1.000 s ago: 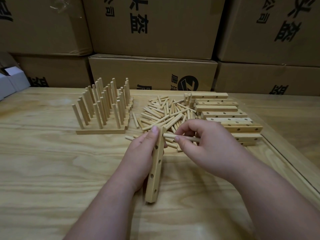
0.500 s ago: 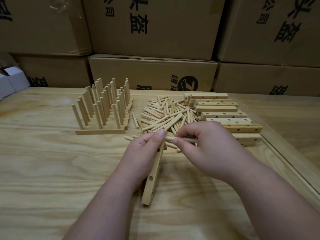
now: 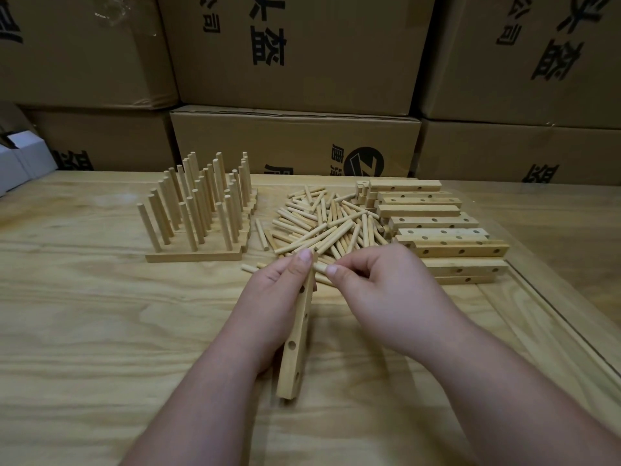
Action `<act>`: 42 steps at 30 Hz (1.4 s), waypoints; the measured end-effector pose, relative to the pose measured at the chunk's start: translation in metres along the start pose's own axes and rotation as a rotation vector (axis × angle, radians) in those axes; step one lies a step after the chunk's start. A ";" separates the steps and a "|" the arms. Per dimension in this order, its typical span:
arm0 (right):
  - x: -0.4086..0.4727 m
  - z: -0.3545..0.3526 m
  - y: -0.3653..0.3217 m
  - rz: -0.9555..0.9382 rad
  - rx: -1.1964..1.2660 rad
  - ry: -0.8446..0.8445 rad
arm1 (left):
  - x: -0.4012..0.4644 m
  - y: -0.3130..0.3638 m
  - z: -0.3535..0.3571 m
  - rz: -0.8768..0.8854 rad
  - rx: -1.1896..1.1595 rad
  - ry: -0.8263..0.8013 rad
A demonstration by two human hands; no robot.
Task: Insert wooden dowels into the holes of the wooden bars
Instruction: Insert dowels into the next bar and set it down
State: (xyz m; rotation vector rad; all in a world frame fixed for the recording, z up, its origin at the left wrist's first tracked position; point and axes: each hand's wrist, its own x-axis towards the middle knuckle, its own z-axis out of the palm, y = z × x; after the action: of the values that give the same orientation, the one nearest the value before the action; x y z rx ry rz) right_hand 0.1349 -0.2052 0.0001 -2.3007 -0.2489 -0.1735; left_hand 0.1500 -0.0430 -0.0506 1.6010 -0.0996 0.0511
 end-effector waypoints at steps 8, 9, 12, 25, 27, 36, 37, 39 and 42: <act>0.000 -0.017 -0.004 0.011 -0.033 -0.090 | 0.000 0.000 0.001 0.006 -0.023 -0.106; 0.000 -0.018 -0.005 0.003 -0.065 -0.089 | 0.000 -0.001 0.002 0.017 -0.018 -0.104; -0.001 -0.022 -0.006 -0.020 -0.162 -0.106 | -0.001 0.000 0.002 0.022 -0.017 -0.126; -0.003 -0.015 -0.010 0.007 -0.176 -0.123 | -0.003 0.002 0.005 0.028 0.160 -0.008; -0.002 -0.015 -0.010 0.078 -0.100 -0.136 | -0.003 0.002 0.005 0.031 0.174 -0.009; -0.001 -0.015 -0.011 0.256 0.063 -0.131 | -0.003 0.003 0.005 0.019 0.159 -0.052; -0.001 -0.016 -0.010 0.275 0.097 -0.139 | -0.003 0.003 0.005 0.019 0.167 -0.059; 0.000 -0.018 -0.009 0.317 0.157 -0.169 | -0.004 0.004 0.004 0.020 0.175 -0.068; 0.001 -0.019 -0.008 0.394 0.227 -0.238 | -0.004 0.005 0.004 0.012 0.178 -0.061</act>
State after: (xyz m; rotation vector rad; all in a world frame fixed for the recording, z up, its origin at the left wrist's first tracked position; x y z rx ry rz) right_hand 0.1332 -0.2140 0.0192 -2.0932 0.0667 0.3140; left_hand 0.1450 -0.0472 -0.0465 1.7799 -0.1558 0.0203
